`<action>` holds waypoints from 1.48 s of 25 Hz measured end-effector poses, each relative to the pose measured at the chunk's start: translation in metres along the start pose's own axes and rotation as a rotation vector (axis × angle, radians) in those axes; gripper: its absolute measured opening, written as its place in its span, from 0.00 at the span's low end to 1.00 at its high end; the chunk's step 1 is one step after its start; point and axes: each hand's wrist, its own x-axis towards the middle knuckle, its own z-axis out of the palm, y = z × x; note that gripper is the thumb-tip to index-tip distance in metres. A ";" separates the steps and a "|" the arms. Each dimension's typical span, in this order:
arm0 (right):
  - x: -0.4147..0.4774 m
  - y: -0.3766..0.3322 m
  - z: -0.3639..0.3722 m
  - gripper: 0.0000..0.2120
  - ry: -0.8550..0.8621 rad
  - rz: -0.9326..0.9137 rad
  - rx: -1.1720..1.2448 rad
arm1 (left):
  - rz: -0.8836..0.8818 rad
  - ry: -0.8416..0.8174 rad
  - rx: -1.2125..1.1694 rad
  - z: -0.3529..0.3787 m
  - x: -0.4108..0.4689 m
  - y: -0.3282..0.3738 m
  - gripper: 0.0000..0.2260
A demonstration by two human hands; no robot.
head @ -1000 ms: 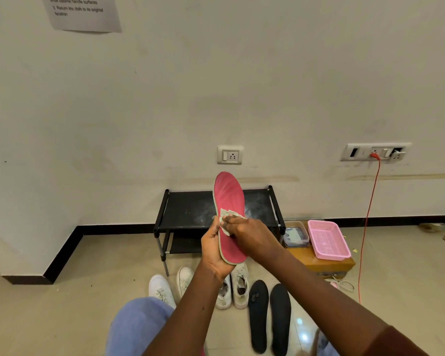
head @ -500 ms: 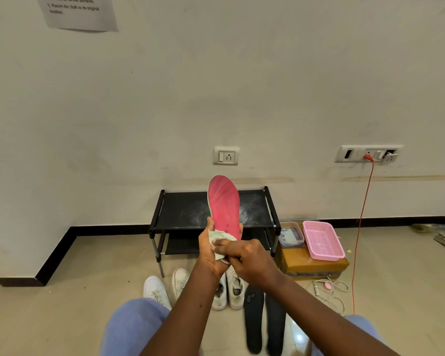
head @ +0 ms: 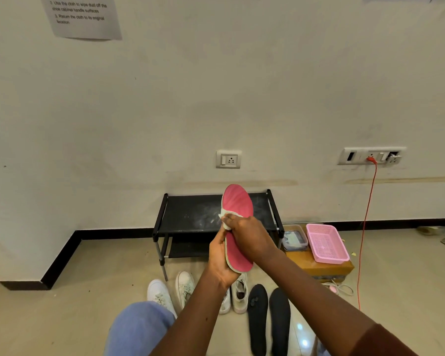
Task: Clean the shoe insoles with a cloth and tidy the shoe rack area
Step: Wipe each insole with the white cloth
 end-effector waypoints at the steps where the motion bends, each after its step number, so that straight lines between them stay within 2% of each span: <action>1: 0.001 -0.003 -0.002 0.18 0.018 0.043 0.022 | 0.011 0.007 0.021 0.000 0.000 -0.001 0.16; 5: -0.014 -0.024 -0.009 0.17 0.038 0.062 0.090 | 0.046 0.017 -0.042 -0.004 0.003 0.001 0.22; 9: -0.041 -0.028 0.002 0.15 0.021 0.073 0.153 | 0.047 0.073 0.045 -0.015 0.017 0.011 0.28; 13: -0.059 -0.026 0.014 0.13 0.110 0.028 0.215 | 0.041 0.020 0.018 -0.020 0.023 0.019 0.31; 15: -0.061 -0.025 0.016 0.13 0.095 -0.025 0.174 | 0.017 -0.013 -0.006 -0.020 0.020 0.019 0.31; 19: -0.048 -0.023 0.016 0.24 0.001 -0.058 0.090 | -0.010 -0.067 0.001 -0.018 0.012 0.020 0.28; 22: -0.025 -0.027 0.007 0.16 0.017 -0.025 0.115 | 0.012 -0.076 0.011 -0.013 0.010 0.021 0.26; 27: -0.001 -0.018 0.000 0.19 0.014 0.093 -0.025 | 0.057 -0.093 -0.015 -0.009 0.002 0.015 0.26; 30: 0.006 -0.019 0.001 0.22 0.035 0.127 -0.027 | 0.095 -0.102 -0.046 -0.009 0.002 0.013 0.25; 34: -0.006 -0.023 0.011 0.17 0.005 0.097 0.027 | 0.092 -0.076 -0.060 -0.017 0.007 0.014 0.28; 37: -0.029 -0.031 0.012 0.14 0.076 0.116 0.103 | 0.072 -0.067 -0.057 -0.025 0.013 0.016 0.31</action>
